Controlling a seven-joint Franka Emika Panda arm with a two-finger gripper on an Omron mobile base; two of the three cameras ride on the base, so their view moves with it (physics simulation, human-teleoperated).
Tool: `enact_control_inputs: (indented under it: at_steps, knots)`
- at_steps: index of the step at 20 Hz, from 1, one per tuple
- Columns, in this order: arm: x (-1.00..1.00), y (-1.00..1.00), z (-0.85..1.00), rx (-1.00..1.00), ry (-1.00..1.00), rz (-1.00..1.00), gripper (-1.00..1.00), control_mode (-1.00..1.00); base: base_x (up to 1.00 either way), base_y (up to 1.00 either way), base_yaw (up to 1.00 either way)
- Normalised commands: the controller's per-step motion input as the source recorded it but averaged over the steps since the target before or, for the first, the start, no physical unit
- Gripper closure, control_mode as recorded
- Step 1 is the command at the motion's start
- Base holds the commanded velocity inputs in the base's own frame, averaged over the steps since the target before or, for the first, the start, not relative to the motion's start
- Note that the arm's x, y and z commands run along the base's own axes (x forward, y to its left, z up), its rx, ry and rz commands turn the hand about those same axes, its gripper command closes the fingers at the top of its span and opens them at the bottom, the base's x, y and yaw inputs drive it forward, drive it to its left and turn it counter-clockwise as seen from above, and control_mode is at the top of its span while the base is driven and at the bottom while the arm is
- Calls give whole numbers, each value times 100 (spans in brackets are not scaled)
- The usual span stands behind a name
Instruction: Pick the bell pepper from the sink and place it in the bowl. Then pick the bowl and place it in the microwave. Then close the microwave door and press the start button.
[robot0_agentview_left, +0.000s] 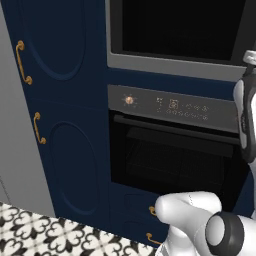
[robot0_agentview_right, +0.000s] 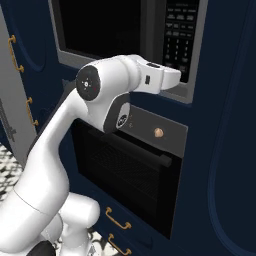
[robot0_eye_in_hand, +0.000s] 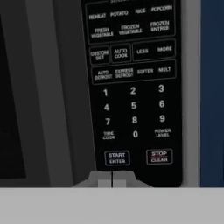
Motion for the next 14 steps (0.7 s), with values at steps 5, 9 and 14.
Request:
enact_control_inputs:
  at_steps: [5, 9, 14]
  knots:
    - [24, -9, -9, 0, 0, 0, 100, -100, 0, 0, 0]
    - [18, -16, -2, 0, 0, 0, 100, -100, 0, 0, 0]
    - [12, -14, -3, 0, 0, 0, 100, -100, 0, 0, 0]
